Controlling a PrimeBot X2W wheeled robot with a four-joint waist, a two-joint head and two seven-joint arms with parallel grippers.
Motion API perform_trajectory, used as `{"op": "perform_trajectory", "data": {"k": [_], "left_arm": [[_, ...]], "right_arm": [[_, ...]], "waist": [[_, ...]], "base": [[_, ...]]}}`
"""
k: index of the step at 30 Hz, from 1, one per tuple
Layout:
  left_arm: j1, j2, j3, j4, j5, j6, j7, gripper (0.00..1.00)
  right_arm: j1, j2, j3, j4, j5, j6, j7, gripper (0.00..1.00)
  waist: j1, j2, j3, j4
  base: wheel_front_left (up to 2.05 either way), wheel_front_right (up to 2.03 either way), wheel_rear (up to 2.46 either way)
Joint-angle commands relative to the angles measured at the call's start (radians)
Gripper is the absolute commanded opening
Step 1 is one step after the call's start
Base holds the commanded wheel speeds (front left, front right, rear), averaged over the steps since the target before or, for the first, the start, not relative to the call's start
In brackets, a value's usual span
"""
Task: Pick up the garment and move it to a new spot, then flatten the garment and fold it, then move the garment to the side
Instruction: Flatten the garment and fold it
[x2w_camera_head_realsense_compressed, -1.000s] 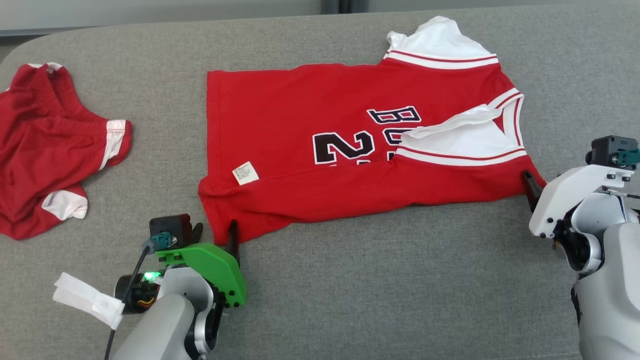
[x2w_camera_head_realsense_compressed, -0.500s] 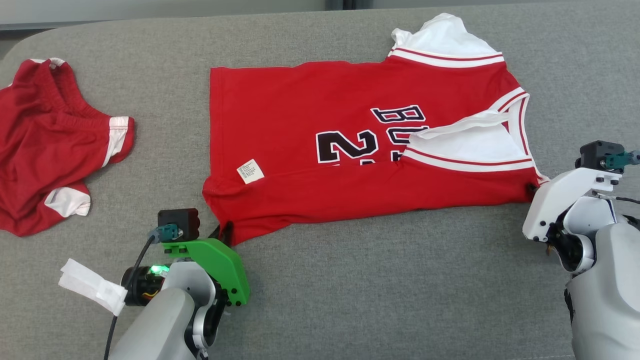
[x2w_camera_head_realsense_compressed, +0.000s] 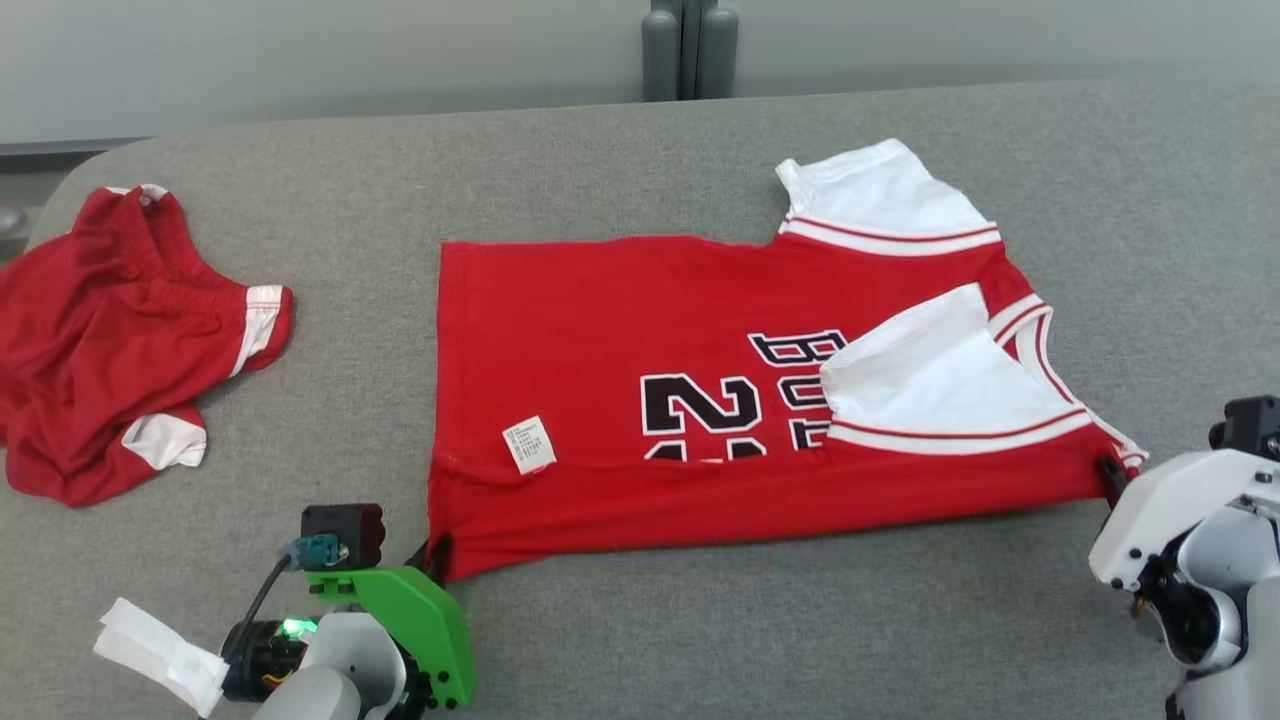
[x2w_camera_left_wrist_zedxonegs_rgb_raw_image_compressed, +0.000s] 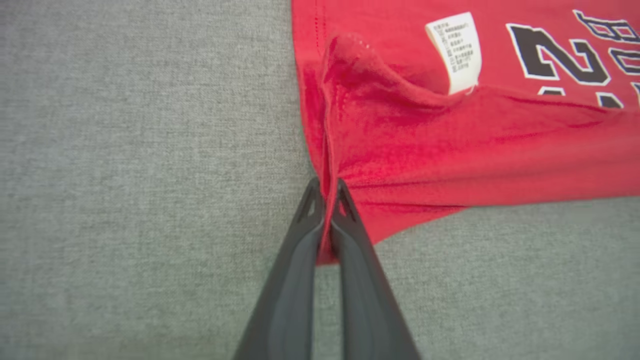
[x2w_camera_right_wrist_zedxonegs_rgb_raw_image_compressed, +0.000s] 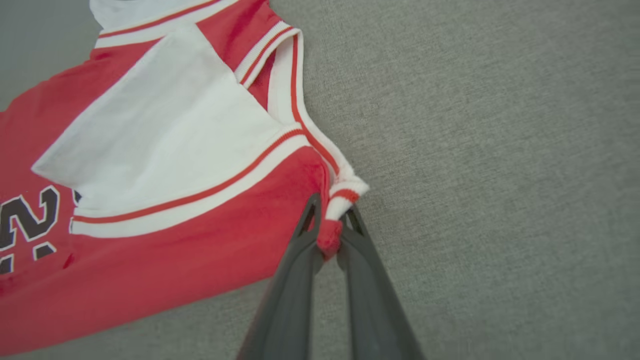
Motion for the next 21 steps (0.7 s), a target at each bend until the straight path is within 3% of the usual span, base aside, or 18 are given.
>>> {"op": "perform_trajectory", "data": {"k": [1,3,4,5,6,15,21], "left_arm": [[0.029,0.026,0.005,-0.013,-0.008,0.016,0.011,0.0],[0.058,0.038,0.001,-0.035,-0.013,0.025,0.028,0.0],[0.076,0.042,-0.002,-0.047,-0.02,0.031,0.043,0.34],[0.085,0.044,0.0,-0.058,-0.023,0.035,0.049,0.57],[0.096,0.045,0.0,-0.067,-0.032,0.041,0.058,1.0],[0.132,0.043,0.005,-0.125,-0.049,0.086,0.087,1.0],[0.011,0.067,0.032,-0.153,-0.034,0.112,0.132,1.0]], "right_arm": [[0.038,-0.004,-0.011,-0.026,0.008,-0.002,0.007,0.0],[0.077,0.001,-0.015,-0.058,0.021,-0.002,0.022,0.0],[0.097,0.003,-0.015,-0.071,0.028,-0.003,0.029,0.0],[0.108,0.004,-0.013,-0.079,0.032,-0.002,0.032,0.11],[0.118,0.006,-0.012,-0.087,0.036,-0.002,0.03,1.0],[0.089,0.01,0.006,-0.094,0.008,-0.002,0.006,1.0],[-0.026,0.0,0.051,-0.139,-0.018,-0.002,0.06,1.0]], "waist": [[0.0,0.0,-0.03,-0.005],[0.0,0.0,-0.041,-0.009],[0.0,0.0,-0.045,-0.012],[0.0,0.0,-0.047,-0.015],[0.0,0.0,-0.048,-0.018],[0.0,0.0,-0.048,-0.019],[0.0,0.0,-0.016,-0.018]], "base": [[0.0,0.0,0.0],[0.0,0.0,0.0],[0.0,0.0,0.0],[0.0,0.0,0.0],[0.0,0.0,0.0],[0.0,0.0,0.0],[0.0,0.0,0.0]]}}
